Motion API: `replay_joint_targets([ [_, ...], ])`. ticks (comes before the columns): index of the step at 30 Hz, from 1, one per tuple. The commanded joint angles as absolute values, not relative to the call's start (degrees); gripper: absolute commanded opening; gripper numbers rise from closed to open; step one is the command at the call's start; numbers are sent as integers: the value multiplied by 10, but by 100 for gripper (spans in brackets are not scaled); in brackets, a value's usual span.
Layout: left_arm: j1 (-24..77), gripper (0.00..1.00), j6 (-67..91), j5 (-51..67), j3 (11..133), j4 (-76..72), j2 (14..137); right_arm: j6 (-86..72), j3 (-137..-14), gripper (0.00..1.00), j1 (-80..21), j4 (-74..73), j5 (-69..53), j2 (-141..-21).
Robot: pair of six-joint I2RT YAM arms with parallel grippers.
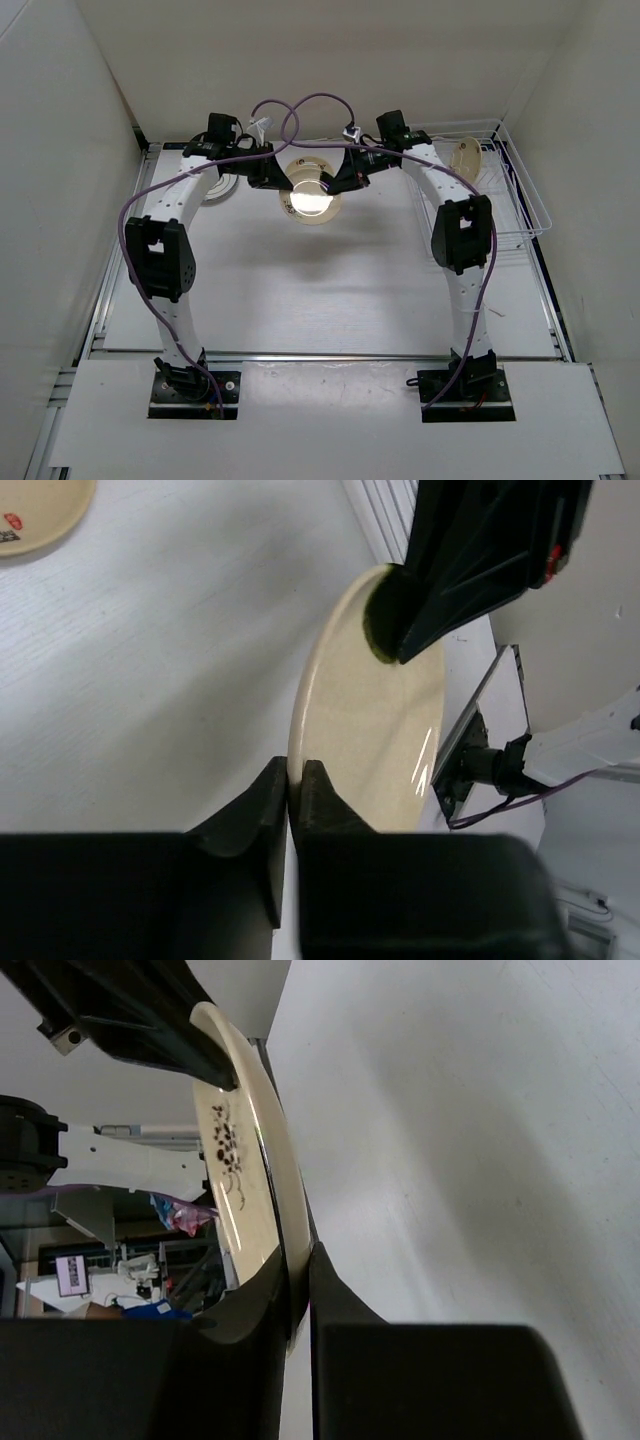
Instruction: Unload the plates from the dish rack
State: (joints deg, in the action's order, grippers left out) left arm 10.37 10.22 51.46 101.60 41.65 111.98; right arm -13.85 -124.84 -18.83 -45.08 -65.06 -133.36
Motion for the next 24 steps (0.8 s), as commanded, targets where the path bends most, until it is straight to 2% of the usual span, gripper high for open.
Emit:
replay_joint_targets([
  [1,112,10,80,539,1016,413,1108,-151,-1279,0,-191,-428,-702,-1330],
  [2,113,10,80,530,1016,413,1108,-145,-1279,6,-191,-428,-682,-1330],
  [3,113,10,80,518,1016,413,1108,-134,-1279,22,-191,-436,-668,-1325],
  [4,113,10,80,508,1016,413,1108,-122,-1286,58,-191,-461,-650,-1318],
  [6,113,10,104,477,1022,407,1108,-72,-1294,74,-191,-490,-599,-1300],
  [7,113,10,115,429,1029,396,1108,-50,-1302,78,-186,-522,-518,-1291],
  [12,113,10,191,285,1064,372,1129,4,-1252,82,-146,-530,-287,-1189],
  [19,102,10,268,272,1191,344,1223,15,-1185,83,-32,-533,-223,-1078],
  [22,90,10,279,287,1257,330,1278,85,-1165,76,6,-593,-292,-1029],
  [24,83,10,296,311,1295,312,1318,125,-1157,76,24,-660,-298,-1001],
])
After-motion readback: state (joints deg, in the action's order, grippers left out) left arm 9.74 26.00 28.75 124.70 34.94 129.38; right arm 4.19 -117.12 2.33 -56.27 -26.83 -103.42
